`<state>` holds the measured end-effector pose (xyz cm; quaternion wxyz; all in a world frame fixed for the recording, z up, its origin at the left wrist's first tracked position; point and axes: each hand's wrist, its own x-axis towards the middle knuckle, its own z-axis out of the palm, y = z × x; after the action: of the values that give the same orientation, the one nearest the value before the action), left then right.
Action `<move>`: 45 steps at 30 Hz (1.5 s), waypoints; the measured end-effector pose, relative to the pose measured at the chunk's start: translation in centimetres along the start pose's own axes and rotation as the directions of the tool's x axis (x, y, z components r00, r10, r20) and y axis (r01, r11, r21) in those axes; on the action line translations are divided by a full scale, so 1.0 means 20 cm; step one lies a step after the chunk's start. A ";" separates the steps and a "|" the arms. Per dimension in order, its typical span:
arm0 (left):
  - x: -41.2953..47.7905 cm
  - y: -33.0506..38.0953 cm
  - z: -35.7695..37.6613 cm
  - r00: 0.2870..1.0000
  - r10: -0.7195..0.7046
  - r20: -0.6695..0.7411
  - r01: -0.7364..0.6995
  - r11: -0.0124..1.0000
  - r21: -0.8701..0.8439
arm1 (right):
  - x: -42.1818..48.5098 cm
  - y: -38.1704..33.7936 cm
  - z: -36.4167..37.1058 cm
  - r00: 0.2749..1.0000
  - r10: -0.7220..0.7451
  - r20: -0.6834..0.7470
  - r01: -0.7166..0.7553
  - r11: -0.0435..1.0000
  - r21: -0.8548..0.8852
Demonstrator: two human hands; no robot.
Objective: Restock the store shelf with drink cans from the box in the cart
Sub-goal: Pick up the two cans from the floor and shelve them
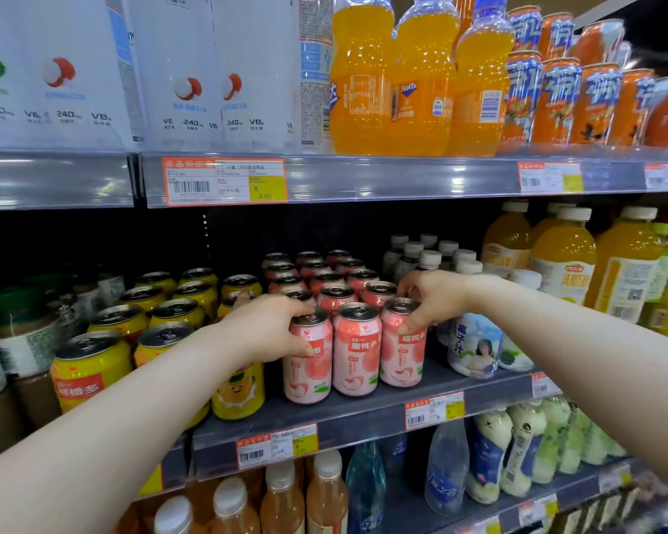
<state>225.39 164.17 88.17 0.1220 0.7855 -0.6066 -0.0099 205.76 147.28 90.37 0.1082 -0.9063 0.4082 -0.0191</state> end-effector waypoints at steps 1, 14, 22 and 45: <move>0.00 0.00 0.00 1.000 0.003 0.000 -0.003 1.000 0.002 | 0.00 -0.01 0.00 1.000 -0.014 0.001 0.014 1.000 -0.024; -0.01 0.00 0.00 0.999 0.031 -0.021 -0.030 0.999 0.021 | -0.03 -0.07 -0.01 0.998 -0.048 0.029 0.053 0.983 -0.179; -0.02 -0.02 0.01 0.999 0.043 0.003 -0.043 0.994 0.105 | -0.03 -0.25 0.09 0.974 -0.225 -0.007 0.221 0.964 -0.149; -0.51 -0.69 -0.10 0.928 -0.231 -0.292 0.312 0.911 0.271 | -0.04 -0.92 0.30 0.898 -0.434 -0.079 0.410 0.887 -0.212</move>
<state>236.13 177.45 86.04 0.0703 0.8666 -0.4639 0.1698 219.45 160.88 88.51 -0.0112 -0.9765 0.2071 -0.0593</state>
